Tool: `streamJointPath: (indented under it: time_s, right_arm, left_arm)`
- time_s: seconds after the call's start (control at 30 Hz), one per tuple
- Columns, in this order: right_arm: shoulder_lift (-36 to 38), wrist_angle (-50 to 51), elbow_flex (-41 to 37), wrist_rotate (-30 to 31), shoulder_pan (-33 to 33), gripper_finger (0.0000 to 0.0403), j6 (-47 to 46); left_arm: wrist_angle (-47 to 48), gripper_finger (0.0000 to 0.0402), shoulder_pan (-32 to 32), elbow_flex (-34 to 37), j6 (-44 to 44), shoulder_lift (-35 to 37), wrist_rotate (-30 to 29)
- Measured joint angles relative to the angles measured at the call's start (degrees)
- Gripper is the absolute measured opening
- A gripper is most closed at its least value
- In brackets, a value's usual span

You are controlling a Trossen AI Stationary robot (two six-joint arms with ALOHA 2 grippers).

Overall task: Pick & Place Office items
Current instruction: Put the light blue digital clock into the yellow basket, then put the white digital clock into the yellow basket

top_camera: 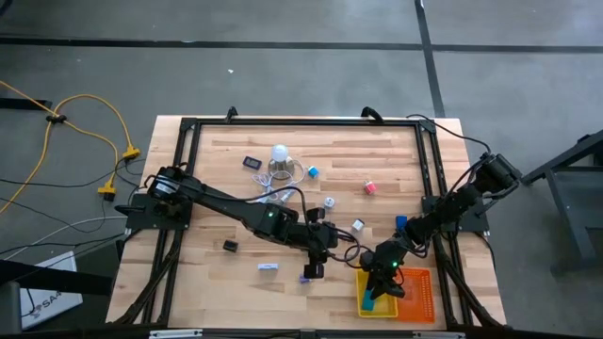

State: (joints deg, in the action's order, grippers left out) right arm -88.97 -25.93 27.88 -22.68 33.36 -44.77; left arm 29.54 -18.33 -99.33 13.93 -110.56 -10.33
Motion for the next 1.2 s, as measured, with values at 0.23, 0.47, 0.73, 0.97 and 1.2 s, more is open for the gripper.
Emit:
streamJointPath:
  time_s: [0.23,0.47,0.73,0.97,1.2]
  right_arm:
    - [0.19,0.03,0.00,0.03,0.00,0.0141,1.32]
    - [4.09,0.34,0.00,0.33,0.00,0.0141,2.85]
    - [7.35,6.93,0.02,5.18,-0.02,0.0141,4.47]
    - [7.50,6.83,0.02,5.20,-0.02,0.0141,4.52]
    - [7.50,6.84,0.02,5.20,-0.02,0.0141,4.52]
  left_arm:
    - [0.00,0.0171,0.00,0.00,0.00,0.00,0.00]
    - [-0.02,0.0171,0.00,0.00,0.01,0.00,0.00]
    - [-0.02,0.0171,-0.21,0.00,0.01,0.00,0.00]
    - [-0.02,0.0171,-0.37,0.00,0.02,0.00,0.00]
    - [-0.02,0.0171,-0.37,0.00,0.02,0.00,0.00]
